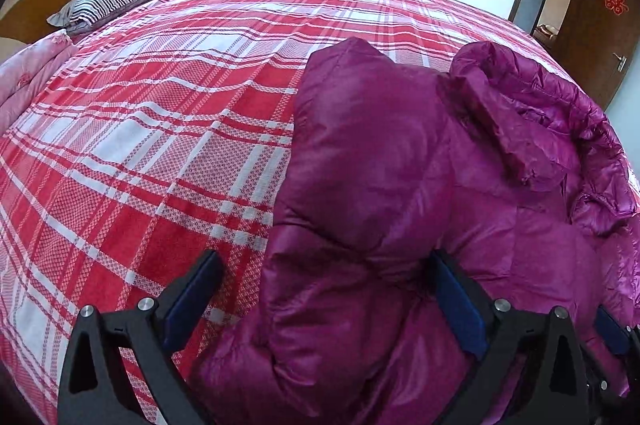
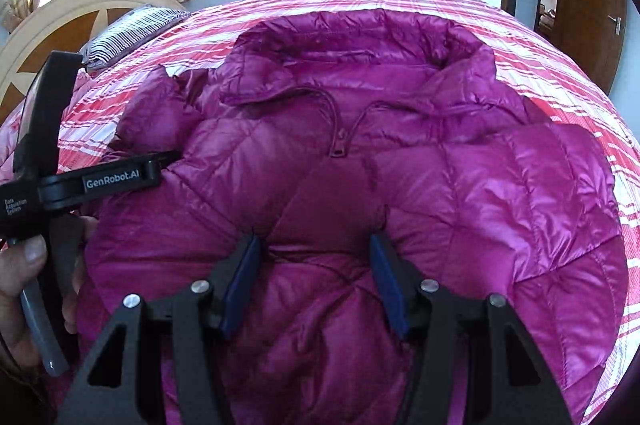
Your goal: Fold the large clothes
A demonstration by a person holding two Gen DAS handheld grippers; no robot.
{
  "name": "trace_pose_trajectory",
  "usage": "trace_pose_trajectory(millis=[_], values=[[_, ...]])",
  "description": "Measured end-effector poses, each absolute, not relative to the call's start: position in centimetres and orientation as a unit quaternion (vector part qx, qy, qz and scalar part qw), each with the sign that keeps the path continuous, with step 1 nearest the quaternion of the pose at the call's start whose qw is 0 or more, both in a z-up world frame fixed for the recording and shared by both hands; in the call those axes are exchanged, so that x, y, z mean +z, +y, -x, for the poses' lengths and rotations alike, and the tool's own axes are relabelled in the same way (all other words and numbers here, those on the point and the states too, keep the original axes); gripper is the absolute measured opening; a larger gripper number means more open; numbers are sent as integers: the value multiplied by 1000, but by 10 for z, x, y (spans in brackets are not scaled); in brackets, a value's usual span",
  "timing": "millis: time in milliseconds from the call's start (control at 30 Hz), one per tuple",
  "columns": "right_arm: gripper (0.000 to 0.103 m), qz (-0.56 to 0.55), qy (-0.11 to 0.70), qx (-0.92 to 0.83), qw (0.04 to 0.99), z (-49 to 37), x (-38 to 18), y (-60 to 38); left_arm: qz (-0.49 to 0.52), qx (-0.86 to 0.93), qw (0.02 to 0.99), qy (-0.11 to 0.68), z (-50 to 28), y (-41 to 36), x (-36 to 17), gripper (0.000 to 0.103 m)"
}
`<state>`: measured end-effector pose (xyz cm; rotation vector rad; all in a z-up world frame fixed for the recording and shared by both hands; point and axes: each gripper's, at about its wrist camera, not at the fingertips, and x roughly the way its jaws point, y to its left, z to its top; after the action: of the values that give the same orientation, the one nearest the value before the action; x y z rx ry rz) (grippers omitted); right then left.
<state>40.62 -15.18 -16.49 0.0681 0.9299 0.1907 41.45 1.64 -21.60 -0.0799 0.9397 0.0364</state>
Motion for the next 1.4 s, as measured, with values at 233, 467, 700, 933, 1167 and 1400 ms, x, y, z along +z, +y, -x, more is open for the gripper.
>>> trace_pose_trajectory(millis=[233, 467, 700, 933, 1167, 1400], values=[[59, -24, 447, 87, 890, -407, -167, -149, 37, 18, 892, 450, -413, 18, -214, 102], [59, -18, 449, 83, 890, -408, -168, -147, 32, 22, 893, 449, -411, 13, -215, 102], [59, -13, 449, 81, 890, -408, -169, -145, 30, 23, 893, 448, -411, 11, -215, 102], [59, -8, 448, 77, 891, -408, -170, -145, 26, 27, 894, 446, -411, 10, -215, 102], [59, -7, 448, 77, 891, -408, -169, -144, 26, 27, 894, 446, -410, 9, -216, 102], [60, -7, 445, 76, 892, -407, -169, -144, 53, 17, 897, 439, -400, 21, -198, 102]])
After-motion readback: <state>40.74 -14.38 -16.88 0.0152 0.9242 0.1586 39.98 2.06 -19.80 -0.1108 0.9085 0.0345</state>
